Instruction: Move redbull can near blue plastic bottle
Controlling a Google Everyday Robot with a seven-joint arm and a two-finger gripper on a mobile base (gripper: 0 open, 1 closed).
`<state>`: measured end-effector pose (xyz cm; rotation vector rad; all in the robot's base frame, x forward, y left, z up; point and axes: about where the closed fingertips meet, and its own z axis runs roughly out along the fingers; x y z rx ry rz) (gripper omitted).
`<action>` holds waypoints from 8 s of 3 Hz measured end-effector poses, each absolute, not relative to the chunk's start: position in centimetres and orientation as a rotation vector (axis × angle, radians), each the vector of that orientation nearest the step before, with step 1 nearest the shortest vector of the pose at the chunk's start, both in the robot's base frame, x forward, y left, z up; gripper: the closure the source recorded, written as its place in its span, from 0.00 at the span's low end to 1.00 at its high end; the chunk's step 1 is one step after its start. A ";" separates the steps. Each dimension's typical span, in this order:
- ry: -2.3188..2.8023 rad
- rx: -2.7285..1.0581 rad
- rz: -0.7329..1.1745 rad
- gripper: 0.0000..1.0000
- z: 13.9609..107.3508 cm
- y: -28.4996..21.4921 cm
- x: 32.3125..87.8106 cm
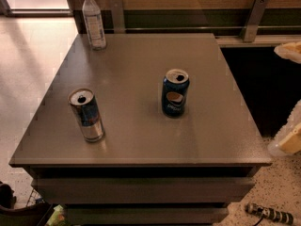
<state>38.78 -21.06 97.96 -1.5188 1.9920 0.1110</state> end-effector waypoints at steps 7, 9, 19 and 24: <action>1.638 -1.285 0.676 0.00 91.4 1.2 33.4; 1.585 -1.295 0.691 0.00 89.7 6.8 36.1; 1.396 -1.026 0.838 1.00 88.0 15.2 43.9; 1.398 -1.254 0.578 1.00 93.8 9.6 55.3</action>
Offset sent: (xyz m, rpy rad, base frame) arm -0.0558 0.1184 -0.0278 0.6649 0.0178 0.1171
